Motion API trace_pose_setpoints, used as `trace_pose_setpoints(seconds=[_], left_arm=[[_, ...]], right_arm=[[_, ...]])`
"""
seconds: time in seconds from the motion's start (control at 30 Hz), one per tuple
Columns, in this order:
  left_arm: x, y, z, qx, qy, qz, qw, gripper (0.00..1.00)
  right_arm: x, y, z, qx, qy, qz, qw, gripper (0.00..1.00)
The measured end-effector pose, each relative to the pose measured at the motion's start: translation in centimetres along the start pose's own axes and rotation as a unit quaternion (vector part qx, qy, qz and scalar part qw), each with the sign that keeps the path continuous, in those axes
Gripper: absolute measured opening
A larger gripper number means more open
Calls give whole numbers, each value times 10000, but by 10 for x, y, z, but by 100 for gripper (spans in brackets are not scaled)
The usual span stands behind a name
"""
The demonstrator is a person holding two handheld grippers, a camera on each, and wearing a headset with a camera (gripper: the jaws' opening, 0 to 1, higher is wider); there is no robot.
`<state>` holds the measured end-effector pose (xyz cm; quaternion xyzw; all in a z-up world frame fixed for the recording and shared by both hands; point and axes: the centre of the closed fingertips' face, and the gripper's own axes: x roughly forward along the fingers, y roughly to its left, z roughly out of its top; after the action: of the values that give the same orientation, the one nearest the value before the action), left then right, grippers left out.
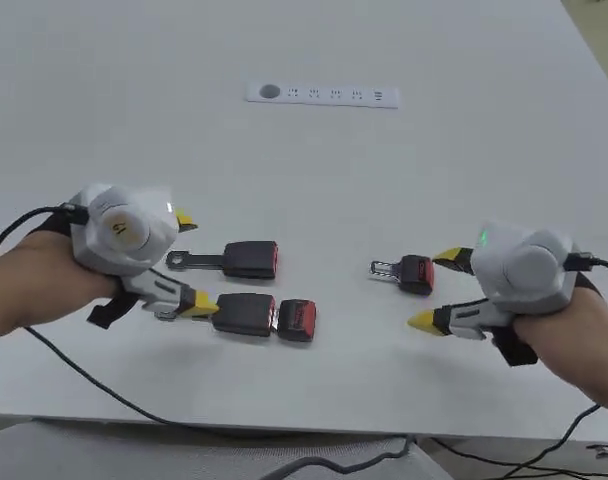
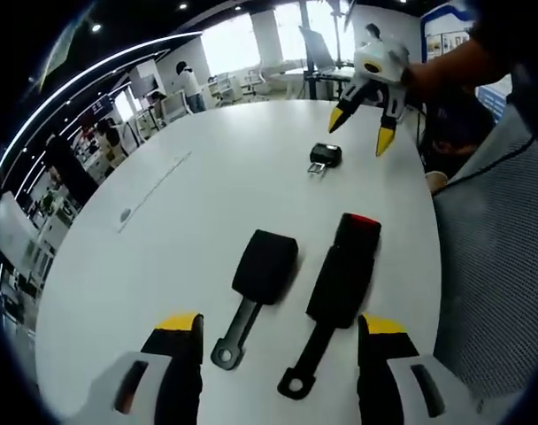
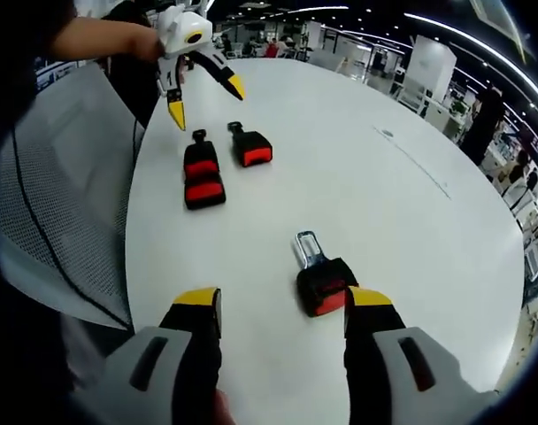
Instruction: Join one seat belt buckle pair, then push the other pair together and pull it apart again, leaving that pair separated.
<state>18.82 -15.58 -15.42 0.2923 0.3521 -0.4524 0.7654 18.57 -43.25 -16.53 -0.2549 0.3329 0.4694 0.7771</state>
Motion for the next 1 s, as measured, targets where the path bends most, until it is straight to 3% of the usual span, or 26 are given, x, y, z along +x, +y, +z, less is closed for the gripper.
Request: trace_pose_setpoints(seconds=[0.13,0.23,0.37,0.43,0.57,0.73,0.77,1.0], left_arm=[[-8,-4,-16,-203,63,57,9998,88],[-17,-4,-23,-486,9,160,9987,92],[-20,-7,-33,-609,24,198,9979,98],[-23,-7,-36,-645,50,224,9977,100],[-30,-7,-41,-774,33,331,9964,100],[-34,-6,-53,-958,58,430,9944,100],[-35,-7,-54,-977,50,437,9942,100],[-38,-9,-53,-1169,-78,505,9918,100]], right_arm=[[-7,6,-5,167,-64,-90,9998,59],[-13,10,-8,351,-148,-135,9992,63],[-24,22,-7,435,-167,-188,9987,66],[-21,21,-14,435,-172,-212,9987,68],[-23,19,-18,661,-230,-307,9971,74],[-33,23,-4,921,-499,-367,9938,85],[-33,23,0,939,-632,-413,9927,88],[-34,22,2,1148,-698,-420,9901,96]])
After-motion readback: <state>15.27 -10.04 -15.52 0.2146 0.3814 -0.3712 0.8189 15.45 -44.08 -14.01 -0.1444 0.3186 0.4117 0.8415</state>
